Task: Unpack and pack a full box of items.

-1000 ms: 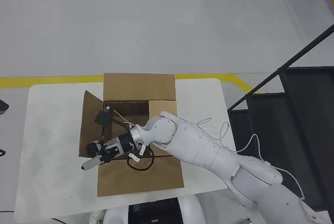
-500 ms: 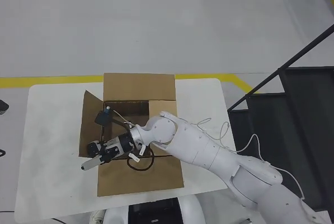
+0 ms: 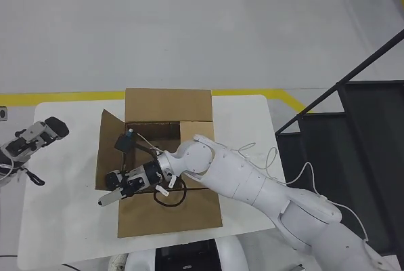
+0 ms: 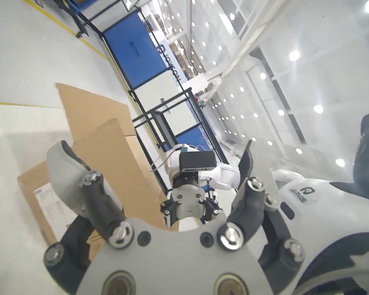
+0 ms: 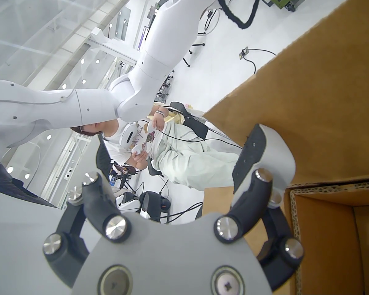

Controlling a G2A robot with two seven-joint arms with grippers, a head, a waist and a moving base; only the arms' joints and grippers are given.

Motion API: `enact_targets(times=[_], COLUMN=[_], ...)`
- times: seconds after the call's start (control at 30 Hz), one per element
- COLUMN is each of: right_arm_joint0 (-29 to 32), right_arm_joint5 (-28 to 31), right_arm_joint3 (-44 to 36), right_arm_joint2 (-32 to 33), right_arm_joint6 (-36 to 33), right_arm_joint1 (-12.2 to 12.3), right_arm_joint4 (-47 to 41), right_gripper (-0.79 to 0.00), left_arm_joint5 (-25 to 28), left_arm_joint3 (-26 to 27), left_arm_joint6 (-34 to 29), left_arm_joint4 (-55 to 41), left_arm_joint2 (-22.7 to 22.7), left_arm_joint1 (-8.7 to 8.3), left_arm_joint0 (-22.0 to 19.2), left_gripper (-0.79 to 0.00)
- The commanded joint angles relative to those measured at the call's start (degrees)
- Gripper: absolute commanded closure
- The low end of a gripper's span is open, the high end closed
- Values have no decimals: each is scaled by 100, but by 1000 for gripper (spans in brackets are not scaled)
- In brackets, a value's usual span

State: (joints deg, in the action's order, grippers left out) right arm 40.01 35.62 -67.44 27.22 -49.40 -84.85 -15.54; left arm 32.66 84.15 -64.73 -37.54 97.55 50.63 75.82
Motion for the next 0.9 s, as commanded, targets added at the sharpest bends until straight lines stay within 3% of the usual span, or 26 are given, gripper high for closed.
enact_targets(times=[0.0, 0.27, 0.5, 0.87], right_arm_joint0=[0, 223, 156, 5], right_arm_joint5=[0, -228, -441, -354], right_arm_joint3=[0, -206, 5, 356], right_arm_joint2=[0, -25, -238, -192], right_arm_joint6=[0, 180, 145, 129], right_arm_joint1=[0, -22, -216, -422], right_arm_joint4=[0, 312, 483, 463], right_gripper=[-785, -785, -785, -785], left_arm_joint5=[35, -39, -187, -130], left_arm_joint3=[-41, -266, -639, -1079], left_arm_joint6=[-216, -504, -689, -820], left_arm_joint4=[-134, -391, -402, 578], left_arm_joint2=[-190, -780, -1105, -982], left_arm_joint1=[17, 99, 148, 64], left_arm_joint0=[-180, -683, -891, -750], left_gripper=[-785, -785, -785, -785])
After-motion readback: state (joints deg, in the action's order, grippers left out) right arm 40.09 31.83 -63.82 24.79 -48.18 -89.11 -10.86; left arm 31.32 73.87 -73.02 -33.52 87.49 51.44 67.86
